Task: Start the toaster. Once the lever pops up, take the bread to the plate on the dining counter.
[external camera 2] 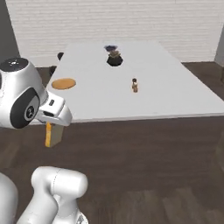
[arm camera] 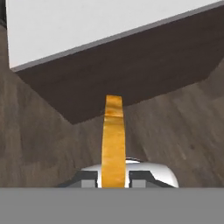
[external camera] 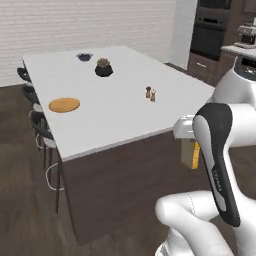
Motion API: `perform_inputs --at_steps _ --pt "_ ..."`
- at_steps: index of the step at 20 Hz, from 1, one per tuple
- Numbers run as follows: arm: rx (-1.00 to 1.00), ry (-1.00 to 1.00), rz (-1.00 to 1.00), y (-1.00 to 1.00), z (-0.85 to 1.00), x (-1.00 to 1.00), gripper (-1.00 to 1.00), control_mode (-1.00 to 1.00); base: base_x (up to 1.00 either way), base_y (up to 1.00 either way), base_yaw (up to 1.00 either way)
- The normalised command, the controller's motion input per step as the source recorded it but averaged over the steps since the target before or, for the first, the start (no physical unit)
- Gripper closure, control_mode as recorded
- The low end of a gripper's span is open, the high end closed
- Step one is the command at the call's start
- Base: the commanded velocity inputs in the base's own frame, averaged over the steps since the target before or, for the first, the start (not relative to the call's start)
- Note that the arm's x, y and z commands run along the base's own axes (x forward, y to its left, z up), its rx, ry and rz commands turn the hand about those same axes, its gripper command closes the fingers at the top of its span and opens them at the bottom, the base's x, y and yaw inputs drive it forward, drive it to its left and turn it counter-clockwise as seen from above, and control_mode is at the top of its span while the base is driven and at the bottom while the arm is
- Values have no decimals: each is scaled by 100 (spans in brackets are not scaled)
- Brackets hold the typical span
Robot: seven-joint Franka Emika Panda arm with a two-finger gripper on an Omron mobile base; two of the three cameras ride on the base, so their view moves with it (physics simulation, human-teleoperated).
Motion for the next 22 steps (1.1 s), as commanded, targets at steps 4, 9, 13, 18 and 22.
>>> perform_inputs --at_steps 4,9,13,18,22 --pt "0 0 0 0 0 0 100 100 -1 98 71" --pt "0 0 0 0 0 0 100 100 4 100 30" --pt "0 0 0 0 0 0 100 100 36 100 1" --pt "0 0 0 0 0 0 100 100 53 100 -15" --pt "0 0 0 0 0 0 100 100 26 100 -27"
